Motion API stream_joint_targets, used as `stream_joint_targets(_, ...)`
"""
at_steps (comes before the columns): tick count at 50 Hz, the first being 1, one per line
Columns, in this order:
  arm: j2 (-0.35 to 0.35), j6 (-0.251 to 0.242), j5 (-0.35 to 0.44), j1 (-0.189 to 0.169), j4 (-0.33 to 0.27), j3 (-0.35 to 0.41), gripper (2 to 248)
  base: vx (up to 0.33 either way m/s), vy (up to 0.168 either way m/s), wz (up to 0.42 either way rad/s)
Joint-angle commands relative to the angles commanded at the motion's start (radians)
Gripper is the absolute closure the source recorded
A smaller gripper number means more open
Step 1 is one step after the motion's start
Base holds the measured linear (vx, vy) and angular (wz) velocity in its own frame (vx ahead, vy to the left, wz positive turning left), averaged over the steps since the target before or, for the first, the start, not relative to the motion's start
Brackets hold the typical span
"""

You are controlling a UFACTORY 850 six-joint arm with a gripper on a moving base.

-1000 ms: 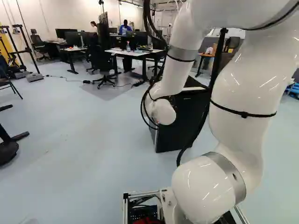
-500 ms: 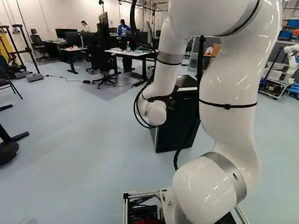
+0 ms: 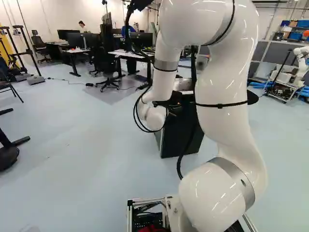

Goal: Grab a drink from the fridge

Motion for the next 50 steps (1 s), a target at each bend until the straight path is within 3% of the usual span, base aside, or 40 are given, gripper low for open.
stream_joint_targets(17,-0.061,0.000,0.051,0.016,0.093,-0.058,3,0.000,0.000,0.000)
stream_joint_targets(50,-0.124,0.000,0.055,0.015,0.202,-0.156,3,0.000,0.000,0.000)
